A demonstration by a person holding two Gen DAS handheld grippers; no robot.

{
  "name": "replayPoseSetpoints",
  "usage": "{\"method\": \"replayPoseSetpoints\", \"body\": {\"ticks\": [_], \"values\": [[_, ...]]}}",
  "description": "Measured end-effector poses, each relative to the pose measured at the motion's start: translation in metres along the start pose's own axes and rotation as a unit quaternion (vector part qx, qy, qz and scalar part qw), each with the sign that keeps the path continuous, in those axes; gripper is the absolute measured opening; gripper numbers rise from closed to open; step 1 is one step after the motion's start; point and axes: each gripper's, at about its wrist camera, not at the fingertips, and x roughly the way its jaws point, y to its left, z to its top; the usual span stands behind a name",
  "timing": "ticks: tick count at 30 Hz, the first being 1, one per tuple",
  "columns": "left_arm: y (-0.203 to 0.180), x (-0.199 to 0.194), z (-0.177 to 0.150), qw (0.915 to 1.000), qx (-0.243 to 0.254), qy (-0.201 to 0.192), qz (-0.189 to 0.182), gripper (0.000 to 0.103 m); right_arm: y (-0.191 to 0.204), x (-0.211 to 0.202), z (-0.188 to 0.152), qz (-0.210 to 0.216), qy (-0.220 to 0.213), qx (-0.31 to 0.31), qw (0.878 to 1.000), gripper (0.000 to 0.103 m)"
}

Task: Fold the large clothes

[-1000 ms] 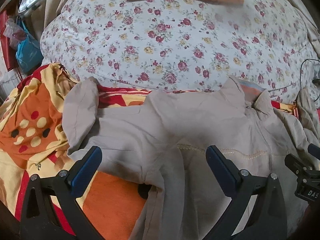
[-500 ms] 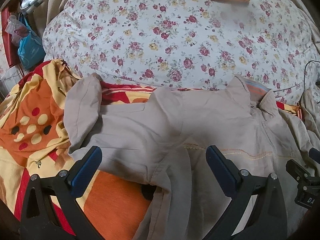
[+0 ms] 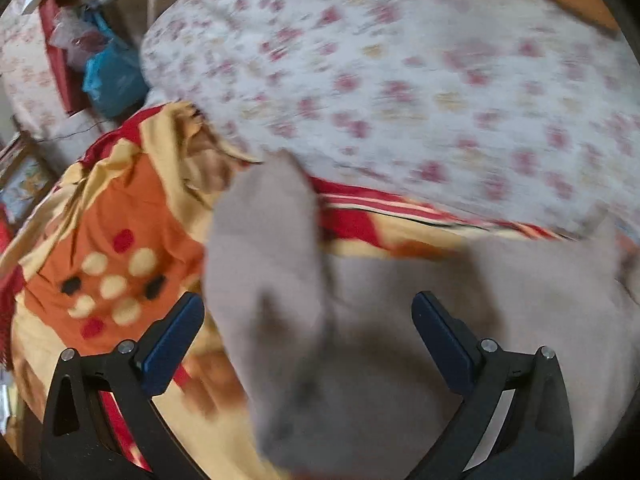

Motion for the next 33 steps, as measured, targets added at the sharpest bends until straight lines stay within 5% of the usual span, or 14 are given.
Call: {"method": "replayPoseSetpoints", "body": {"ticks": [5,8,10,11,16,20,23,27,30,32,33], "values": [[0.012,0.066,0.020,0.9982,-0.014,0.045,0.036,0.097,0.000,0.004,0.000,0.006,0.006,-0.001,1.000,0.102],[0.018,0.090,0.023,0.9978,-0.011,0.060,0.026,0.053,-0.003,0.008,-0.001,0.011,0.013,0.005,1.000,0.102],[0.027,0.099,0.023,0.9960,-0.024,0.086,-0.010,0.009,-0.005,0.013,-0.001,0.015,0.018,0.011,1.000,0.102],[0.029,0.100,0.024,0.9952,-0.031,0.090,-0.021,0.006,-0.007,0.014,0.000,0.016,0.019,0.012,1.000,0.102],[0.044,0.061,0.030,0.9864,-0.057,0.068,-0.138,0.001,-0.016,0.015,0.000,0.024,0.021,0.029,0.999,0.102],[0.024,-0.014,0.036,0.9719,-0.025,0.012,-0.234,0.001,-0.028,-0.001,0.004,0.022,-0.001,0.049,0.999,0.102],[-0.009,-0.074,0.037,0.9518,0.013,-0.021,-0.306,0.001,-0.037,-0.013,0.006,0.019,-0.015,0.059,0.998,0.102],[-0.069,-0.133,0.015,0.9144,0.055,-0.033,-0.400,0.002,-0.054,-0.032,0.008,0.009,-0.035,0.076,0.996,0.102],[-0.124,-0.140,-0.020,0.9036,0.099,-0.009,-0.417,0.004,-0.072,-0.044,0.009,-0.002,-0.044,0.096,0.994,0.102],[-0.154,-0.129,-0.045,0.9072,0.123,0.012,-0.402,0.017,-0.082,-0.047,0.008,-0.009,-0.046,0.107,0.993,0.102],[-0.167,-0.121,-0.057,0.9066,0.139,0.031,-0.397,0.034,-0.089,-0.049,0.007,-0.016,-0.046,0.115,0.992,0.102]]}}
